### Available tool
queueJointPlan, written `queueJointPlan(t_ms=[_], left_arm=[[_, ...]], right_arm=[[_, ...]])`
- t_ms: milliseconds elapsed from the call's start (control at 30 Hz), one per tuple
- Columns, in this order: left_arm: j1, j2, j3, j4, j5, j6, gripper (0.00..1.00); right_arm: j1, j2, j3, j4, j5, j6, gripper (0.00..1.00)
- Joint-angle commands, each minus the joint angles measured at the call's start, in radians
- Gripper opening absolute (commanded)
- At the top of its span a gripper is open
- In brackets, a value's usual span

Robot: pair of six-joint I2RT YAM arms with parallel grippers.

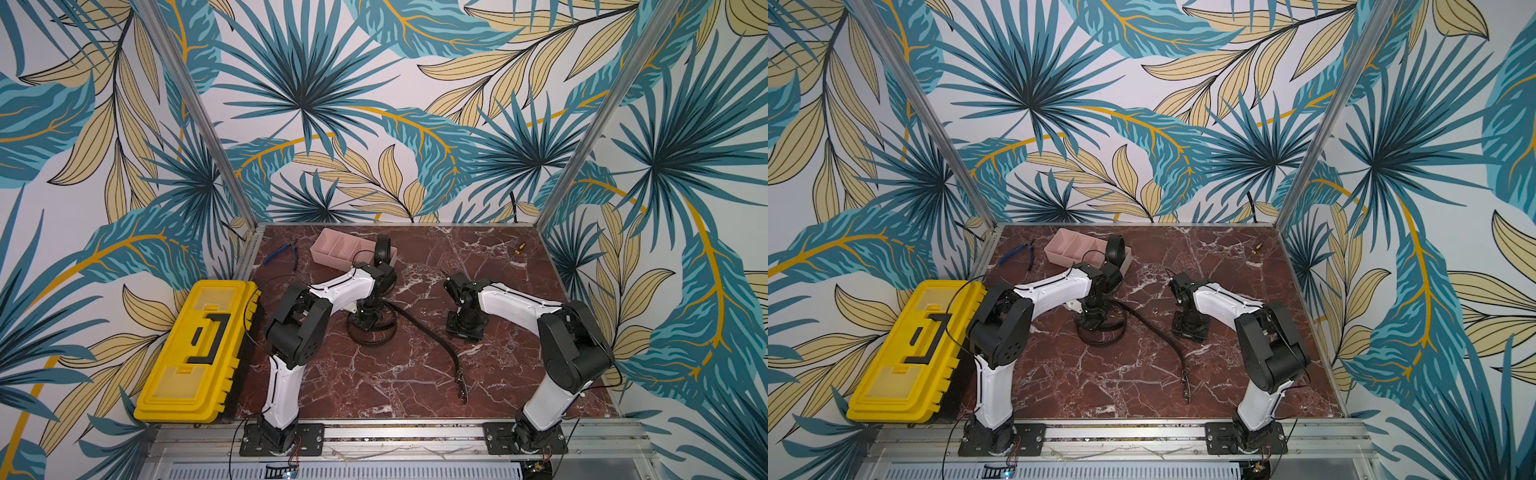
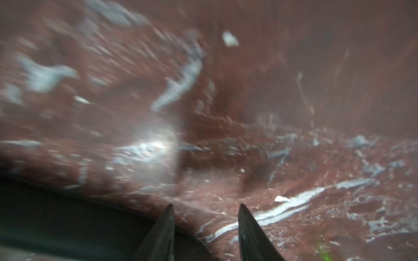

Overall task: Place the belts into the storage roll
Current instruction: Roll the belt at the center of the board.

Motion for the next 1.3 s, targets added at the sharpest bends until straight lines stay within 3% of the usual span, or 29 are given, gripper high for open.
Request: queueJointPlan(t_ms=[0,167,400,600,667,767,967,1100,1267], left_arm=[[0.003,0.023,0.042,-0.012,-0.013,0.008,0.0],[-0.009,0.071,0.111,-0.012,0.001,0.014,0.0],[-0.023,0.084,0.118,-0.012,0.006,0.014,0.0],[-0.023,0.093,0.107,-0.011,0.032,0.027,0.0],[-0.026,0.102,0.113,-0.011,0.04,0.03,0.0],[-0.027,0.109,0.13,-0.012,0.041,0.077,0.0],[-0.025,0.102,0.119,-0.014,0.048,0.211,0.0],[-0.023,0.097,0.082,-0.017,0.071,0.264,0.0],[-0.023,0.115,0.089,-0.029,0.113,0.347,0.0]], right_arm=[[0.035,-0.051,-0.063,0.066,-0.027,0.024,0.45],[0.19,-0.068,-0.145,0.197,-0.138,0.218,0.46],[0.41,-0.021,-0.106,0.52,-0.234,0.539,0.47],[0.406,-0.009,-0.122,0.84,-0.349,0.6,0.52],[0.394,-0.055,-0.152,0.826,-0.337,0.575,0.53],[0.32,-0.172,-0.193,0.712,-0.267,0.414,0.53],[0.228,-0.319,-0.158,0.529,-0.092,-0.142,0.57],[0.207,-0.296,-0.132,0.554,-0.106,-0.467,0.61],[0.185,-0.185,-0.087,0.666,-0.252,-0.656,0.56]])
